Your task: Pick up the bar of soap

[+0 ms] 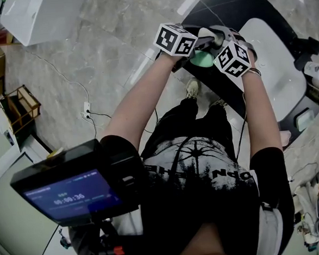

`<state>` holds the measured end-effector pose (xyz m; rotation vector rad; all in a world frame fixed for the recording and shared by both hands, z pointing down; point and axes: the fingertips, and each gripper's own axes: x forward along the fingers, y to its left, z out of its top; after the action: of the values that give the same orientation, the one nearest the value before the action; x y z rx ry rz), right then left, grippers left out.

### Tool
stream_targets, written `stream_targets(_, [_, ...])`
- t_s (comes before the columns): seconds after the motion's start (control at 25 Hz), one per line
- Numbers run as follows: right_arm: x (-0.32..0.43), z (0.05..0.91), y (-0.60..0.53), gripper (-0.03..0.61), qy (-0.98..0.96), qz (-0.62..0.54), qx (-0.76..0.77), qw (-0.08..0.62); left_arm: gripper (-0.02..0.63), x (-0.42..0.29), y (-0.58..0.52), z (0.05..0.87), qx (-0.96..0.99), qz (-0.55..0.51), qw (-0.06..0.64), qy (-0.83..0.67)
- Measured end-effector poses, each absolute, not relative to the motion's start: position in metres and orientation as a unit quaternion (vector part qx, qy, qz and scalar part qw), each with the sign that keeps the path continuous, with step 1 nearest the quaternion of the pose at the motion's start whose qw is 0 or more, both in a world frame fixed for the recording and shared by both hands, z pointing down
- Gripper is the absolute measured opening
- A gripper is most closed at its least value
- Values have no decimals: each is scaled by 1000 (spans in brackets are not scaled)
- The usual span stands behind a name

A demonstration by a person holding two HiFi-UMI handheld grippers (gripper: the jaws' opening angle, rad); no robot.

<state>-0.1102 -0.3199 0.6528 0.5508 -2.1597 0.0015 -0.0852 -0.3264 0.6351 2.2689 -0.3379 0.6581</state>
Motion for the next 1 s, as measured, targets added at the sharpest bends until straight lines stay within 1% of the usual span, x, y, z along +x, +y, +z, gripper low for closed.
stream_targets(0.28, [-112, 653, -321, 233, -871, 8, 226, 436, 210, -89, -328, 636, 885, 258, 361, -141])
stream_targets(0.4, [-110, 653, -322, 249, -870, 11, 235, 434, 213, -89, -329, 637, 883, 262, 360, -146])
stream_targets(0.48, [-109, 655, -325, 259, -870, 15, 239, 431, 229, -90, -330, 640, 883, 266, 356, -150])
stream_targets(0.64, [-107, 654, -327, 272, -870, 17, 242, 430, 298, -93, -338, 643, 884, 274, 336, -175])
stream_targets(0.8, [-104, 654, -328, 276, -866, 22, 251, 432, 321, -99, -342, 645, 883, 284, 319, -193])
stream_targets(1.0, [-105, 655, -329, 276, -867, 17, 253, 429, 324, -107, -352, 644, 885, 284, 296, -221])
